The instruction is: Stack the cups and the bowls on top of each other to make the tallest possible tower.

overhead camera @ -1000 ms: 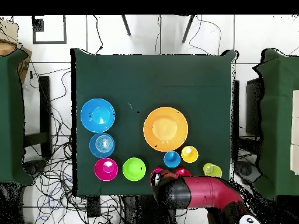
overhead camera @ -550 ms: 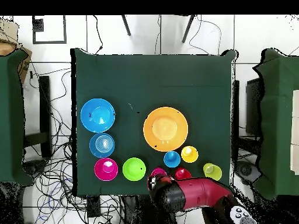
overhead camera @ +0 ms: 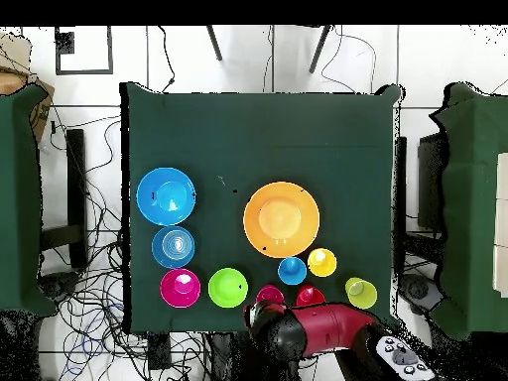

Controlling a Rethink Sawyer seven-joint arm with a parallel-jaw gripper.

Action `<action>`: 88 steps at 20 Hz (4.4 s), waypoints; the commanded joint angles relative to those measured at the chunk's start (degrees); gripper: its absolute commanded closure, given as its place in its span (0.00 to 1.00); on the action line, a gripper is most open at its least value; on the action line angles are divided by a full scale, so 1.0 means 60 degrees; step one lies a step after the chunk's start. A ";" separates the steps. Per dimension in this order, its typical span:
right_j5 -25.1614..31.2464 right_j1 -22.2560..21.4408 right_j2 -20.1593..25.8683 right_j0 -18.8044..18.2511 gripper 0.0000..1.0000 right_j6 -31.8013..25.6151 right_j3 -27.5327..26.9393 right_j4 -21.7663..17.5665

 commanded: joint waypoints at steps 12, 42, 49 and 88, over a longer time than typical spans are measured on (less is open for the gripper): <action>-0.0716 0.0780 -0.1218 0.1245 0.00 0.0651 -0.1761 -0.0892; -0.1031 0.0646 -0.1714 0.1652 0.00 0.0601 -0.1970 -0.0964; -0.0992 0.0613 -0.1178 0.1182 0.00 0.0391 -0.1751 -0.0850; 0.1021 -0.1110 0.0369 0.0351 0.00 -0.0110 -0.0805 0.0090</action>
